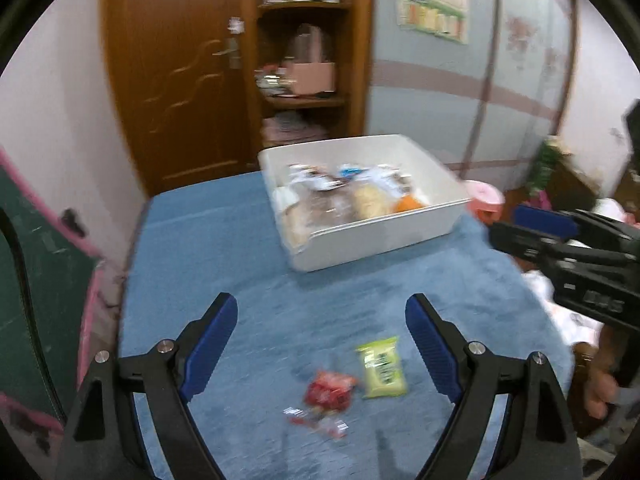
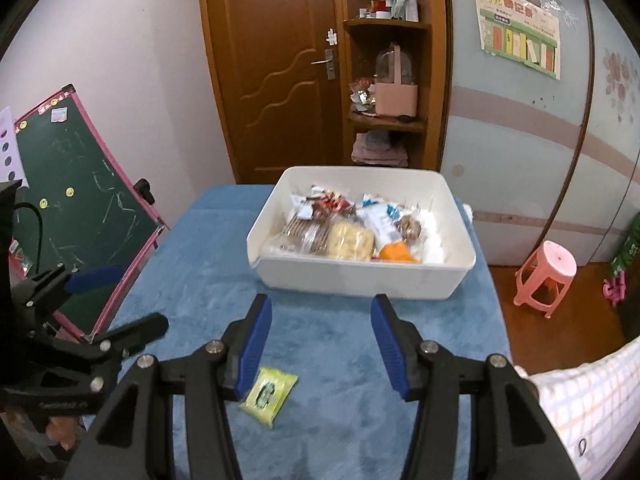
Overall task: Organize snacks
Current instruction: 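Withdraw both tools from the bin toward the red and green packs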
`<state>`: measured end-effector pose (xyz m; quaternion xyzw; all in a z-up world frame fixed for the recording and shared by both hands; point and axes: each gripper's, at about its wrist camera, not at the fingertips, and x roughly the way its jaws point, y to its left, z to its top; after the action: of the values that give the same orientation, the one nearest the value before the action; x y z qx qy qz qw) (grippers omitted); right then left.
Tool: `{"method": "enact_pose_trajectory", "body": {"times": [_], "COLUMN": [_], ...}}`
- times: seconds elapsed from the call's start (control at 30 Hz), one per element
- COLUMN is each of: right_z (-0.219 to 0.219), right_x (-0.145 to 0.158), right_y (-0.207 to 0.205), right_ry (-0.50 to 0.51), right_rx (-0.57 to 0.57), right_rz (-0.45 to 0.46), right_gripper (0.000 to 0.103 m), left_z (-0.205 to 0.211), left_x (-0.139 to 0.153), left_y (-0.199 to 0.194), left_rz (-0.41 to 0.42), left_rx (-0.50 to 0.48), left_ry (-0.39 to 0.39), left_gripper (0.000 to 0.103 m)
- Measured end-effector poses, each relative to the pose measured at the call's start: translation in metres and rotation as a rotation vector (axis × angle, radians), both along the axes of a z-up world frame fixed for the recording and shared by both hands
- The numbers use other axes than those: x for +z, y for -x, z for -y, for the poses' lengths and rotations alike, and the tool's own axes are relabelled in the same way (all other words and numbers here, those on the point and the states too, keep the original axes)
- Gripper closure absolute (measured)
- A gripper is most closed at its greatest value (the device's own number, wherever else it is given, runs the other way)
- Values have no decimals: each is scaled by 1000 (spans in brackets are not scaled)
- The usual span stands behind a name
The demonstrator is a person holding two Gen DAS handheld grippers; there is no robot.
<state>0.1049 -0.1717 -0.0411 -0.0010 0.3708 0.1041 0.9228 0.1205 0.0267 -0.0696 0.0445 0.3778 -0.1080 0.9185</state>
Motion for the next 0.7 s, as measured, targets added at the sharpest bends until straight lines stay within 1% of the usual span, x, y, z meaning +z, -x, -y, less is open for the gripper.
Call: {"method": "enact_pose_trajectory", "body": {"times": [0.03,0.1,0.13,0.2,0.23,0.3,0.4,0.47,0.63,0.7], "right_z": [0,1,1,2,3,2,-6,-12,-29,-36], "right_x": [-5,-12,-15,-22,-28,-38,-57,-72,-103,-112], "right_y": [6,12,15,21,22,24,27,27,24,20], "right_ry": [-15,-32,-40,-61,-86,-95,-61,-53,-35,-35], "right_rx": [2,-5,-10,-22,-17,-13,-3,14,38,48], "right_rz": [-5,-8,-8,-13,-32,-60,-94,-140,-211,-236], "right_gripper": [47,37,36,36,36,36,36,36,36,36], "left_z": [-6,-16,-23,-32,-35,-42,-45,-47,-43,-38], "left_x": [-5,-13,-18,-25,-29,-39,-56,-73,-109,-118], "left_y": [4,9,11,16,18,24,30,32,34,32], "left_rz": [-7,-40,-56,-56,-53,-48,-83,-120,-219,-239], "left_rx": [21,49,76,100,124,168,158,149,98,90], "left_ry": [5,27,36,35,14,-27,-22,-18,21,3], "left_gripper": [16,12,12,12,12,12,12,12,12,12]}}
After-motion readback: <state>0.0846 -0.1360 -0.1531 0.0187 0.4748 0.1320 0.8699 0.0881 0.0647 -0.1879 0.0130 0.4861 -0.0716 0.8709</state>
